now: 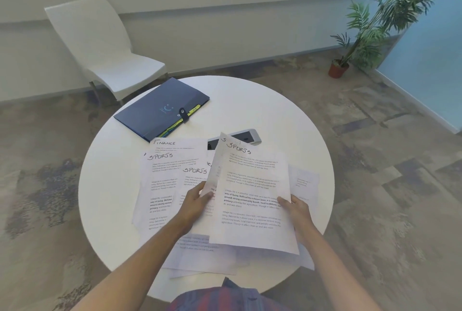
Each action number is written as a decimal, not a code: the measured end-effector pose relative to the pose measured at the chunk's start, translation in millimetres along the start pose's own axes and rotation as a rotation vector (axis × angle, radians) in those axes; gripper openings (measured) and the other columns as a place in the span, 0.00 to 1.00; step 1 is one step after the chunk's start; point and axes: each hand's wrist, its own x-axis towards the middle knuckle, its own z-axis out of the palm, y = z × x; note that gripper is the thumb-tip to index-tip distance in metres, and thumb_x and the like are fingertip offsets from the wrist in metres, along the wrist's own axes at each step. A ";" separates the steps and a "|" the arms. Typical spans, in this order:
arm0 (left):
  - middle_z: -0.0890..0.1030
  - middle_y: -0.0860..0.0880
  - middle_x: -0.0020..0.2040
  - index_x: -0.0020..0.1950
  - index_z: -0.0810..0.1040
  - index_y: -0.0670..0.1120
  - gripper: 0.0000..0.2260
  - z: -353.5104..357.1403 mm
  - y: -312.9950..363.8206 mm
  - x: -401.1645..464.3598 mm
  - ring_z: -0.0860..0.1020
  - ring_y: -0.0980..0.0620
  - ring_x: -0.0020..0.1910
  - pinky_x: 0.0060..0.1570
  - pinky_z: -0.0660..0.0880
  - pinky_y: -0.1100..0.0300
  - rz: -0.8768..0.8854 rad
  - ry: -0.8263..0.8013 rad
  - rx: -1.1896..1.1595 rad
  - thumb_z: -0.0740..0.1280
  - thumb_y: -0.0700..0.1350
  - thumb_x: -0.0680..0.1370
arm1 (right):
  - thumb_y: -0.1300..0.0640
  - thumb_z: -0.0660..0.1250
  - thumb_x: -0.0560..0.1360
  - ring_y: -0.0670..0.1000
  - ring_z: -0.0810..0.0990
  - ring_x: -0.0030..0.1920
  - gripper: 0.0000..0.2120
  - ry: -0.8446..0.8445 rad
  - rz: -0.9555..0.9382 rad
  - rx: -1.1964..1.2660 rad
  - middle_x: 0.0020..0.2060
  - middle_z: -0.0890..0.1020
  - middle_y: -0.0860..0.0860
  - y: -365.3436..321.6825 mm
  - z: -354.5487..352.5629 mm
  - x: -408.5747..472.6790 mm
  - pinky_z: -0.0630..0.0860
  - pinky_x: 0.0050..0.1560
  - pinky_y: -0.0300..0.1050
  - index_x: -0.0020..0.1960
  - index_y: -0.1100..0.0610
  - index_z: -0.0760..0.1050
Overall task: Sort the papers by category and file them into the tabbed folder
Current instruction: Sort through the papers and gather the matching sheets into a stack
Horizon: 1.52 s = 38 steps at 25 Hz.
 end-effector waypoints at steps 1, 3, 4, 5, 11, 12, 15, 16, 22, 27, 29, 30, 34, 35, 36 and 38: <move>0.86 0.47 0.51 0.59 0.79 0.51 0.11 0.3 8.5 -5.3 0.85 0.46 0.48 0.45 0.82 0.51 0.003 -0.008 -0.042 0.63 0.38 0.81 | 0.60 0.70 0.76 0.58 0.86 0.50 0.08 -0.004 -0.030 -0.004 0.51 0.87 0.56 -3.6 5.6 -2.1 0.82 0.54 0.57 0.55 0.59 0.82; 0.86 0.47 0.50 0.58 0.80 0.53 0.10 0.6 21.2 -12.3 0.85 0.45 0.48 0.47 0.82 0.49 0.001 -0.026 -0.065 0.66 0.41 0.80 | 0.59 0.71 0.76 0.53 0.86 0.45 0.08 -0.017 -0.080 0.007 0.48 0.87 0.55 -11.2 14.9 -7.0 0.83 0.43 0.45 0.54 0.59 0.82; 0.86 0.47 0.51 0.59 0.80 0.53 0.10 -0.3 24.2 -13.9 0.85 0.45 0.49 0.48 0.82 0.48 0.000 -0.031 -0.070 0.66 0.42 0.80 | 0.59 0.72 0.76 0.52 0.86 0.45 0.08 -0.036 -0.085 0.041 0.48 0.87 0.54 -14.1 18.1 -8.4 0.82 0.39 0.42 0.55 0.58 0.81; 0.86 0.47 0.51 0.60 0.80 0.53 0.11 -0.8 26.7 -15.4 0.85 0.44 0.50 0.50 0.81 0.46 -0.004 -0.035 -0.083 0.67 0.42 0.79 | 0.59 0.72 0.76 0.52 0.86 0.46 0.09 -0.053 -0.072 0.087 0.48 0.87 0.53 -16.1 20.3 -8.7 0.82 0.37 0.41 0.56 0.58 0.80; 0.86 0.48 0.53 0.59 0.81 0.51 0.13 -0.8 30.1 -18.8 0.85 0.49 0.50 0.47 0.81 0.55 -0.015 -0.032 -0.031 0.59 0.53 0.82 | 0.66 0.74 0.72 0.55 0.85 0.50 0.23 -0.031 -0.114 0.094 0.53 0.84 0.55 -20.5 28.6 -10.3 0.81 0.46 0.49 0.64 0.57 0.71; 0.86 0.49 0.53 0.59 0.81 0.50 0.16 0.0 28.7 -18.5 0.85 0.50 0.50 0.49 0.81 0.54 -0.033 -0.038 -0.044 0.58 0.56 0.82 | 0.66 0.74 0.72 0.55 0.85 0.50 0.24 -0.026 -0.133 0.092 0.53 0.85 0.53 -21.9 30.4 -11.7 0.81 0.47 0.49 0.64 0.55 0.71; 0.85 0.48 0.56 0.63 0.78 0.48 0.12 1.2 20.7 -17.7 0.84 0.49 0.52 0.53 0.80 0.50 -0.003 -0.079 -0.007 0.64 0.49 0.81 | 0.64 0.76 0.70 0.56 0.86 0.49 0.19 0.006 -0.142 0.072 0.51 0.86 0.55 -25.3 34.9 -12.4 0.82 0.50 0.51 0.60 0.56 0.78; 0.84 0.47 0.56 0.63 0.77 0.48 0.12 1.0 17.4 -17.5 0.84 0.48 0.52 0.53 0.81 0.49 0.009 -0.095 0.006 0.66 0.43 0.80 | 0.63 0.76 0.71 0.57 0.86 0.49 0.16 0.006 -0.130 0.072 0.51 0.87 0.56 -25.9 35.8 -13.3 0.82 0.50 0.51 0.57 0.57 0.81; 0.85 0.47 0.53 0.61 0.78 0.49 0.15 -4.2 4.9 -16.3 0.85 0.44 0.49 0.44 0.81 0.52 -0.023 -0.059 -0.096 0.63 0.34 0.79 | 0.61 0.68 0.78 0.57 0.85 0.51 0.11 -0.093 -0.040 0.032 0.52 0.86 0.57 -15.9 42.2 -22.6 0.81 0.52 0.51 0.59 0.61 0.80; 0.82 0.46 0.52 0.63 0.76 0.43 0.15 -23.3 -23.1 6.0 0.80 0.46 0.51 0.52 0.78 0.49 -0.138 0.329 0.162 0.68 0.48 0.78 | 0.62 0.68 0.78 0.56 0.83 0.55 0.10 0.028 -0.160 -0.066 0.53 0.85 0.52 -9.9 36.4 -21.0 0.78 0.60 0.57 0.58 0.57 0.81; 0.75 0.43 0.63 0.69 0.70 0.42 0.27 -36.5 -39.4 11.1 0.73 0.43 0.63 0.61 0.71 0.45 -0.209 0.481 0.594 0.68 0.56 0.76 | 0.62 0.68 0.78 0.56 0.83 0.56 0.11 0.055 -0.175 -0.074 0.53 0.85 0.52 -10.4 29.6 -20.8 0.77 0.62 0.57 0.60 0.58 0.80; 0.70 0.42 0.68 0.72 0.67 0.42 0.33 -41.3 -46.0 10.3 0.68 0.42 0.68 0.64 0.68 0.44 -0.245 0.506 0.799 0.68 0.60 0.74 | 0.62 0.68 0.78 0.56 0.83 0.56 0.12 0.065 -0.180 -0.080 0.54 0.85 0.53 -10.2 26.1 -20.3 0.77 0.62 0.58 0.61 0.59 0.80; 0.64 0.41 0.72 0.73 0.63 0.43 0.44 -45.2 -58.4 6.6 0.62 0.42 0.71 0.66 0.64 0.45 -0.265 0.472 1.053 0.72 0.66 0.66 | 0.62 0.68 0.78 0.57 0.82 0.56 0.13 0.092 -0.171 -0.071 0.55 0.84 0.54 -9.4 15.3 -20.2 0.77 0.61 0.55 0.62 0.61 0.79; 0.64 0.41 0.71 0.71 0.64 0.43 0.44 -44.5 -59.9 7.5 0.62 0.42 0.71 0.66 0.65 0.45 -0.256 0.487 1.044 0.74 0.65 0.65 | 0.63 0.68 0.78 0.57 0.82 0.56 0.13 0.098 -0.168 -0.063 0.55 0.84 0.55 -8.8 13.9 -20.3 0.77 0.61 0.54 0.62 0.61 0.79; 0.65 0.41 0.69 0.70 0.66 0.43 0.43 -43.5 -60.3 8.5 0.63 0.42 0.69 0.65 0.66 0.45 -0.246 0.510 1.028 0.76 0.64 0.64 | 0.63 0.68 0.78 0.57 0.82 0.56 0.13 0.102 -0.163 -0.056 0.55 0.84 0.55 -8.4 12.9 -21.0 0.77 0.60 0.54 0.62 0.61 0.79; 0.69 0.42 0.64 0.64 0.67 0.42 0.39 -43.3 -59.7 10.1 0.68 0.41 0.65 0.61 0.68 0.45 -0.214 0.540 0.958 0.79 0.59 0.63 | 0.62 0.68 0.78 0.57 0.82 0.55 0.12 0.106 -0.149 -0.054 0.55 0.84 0.55 -8.3 12.9 -22.2 0.77 0.60 0.54 0.61 0.60 0.80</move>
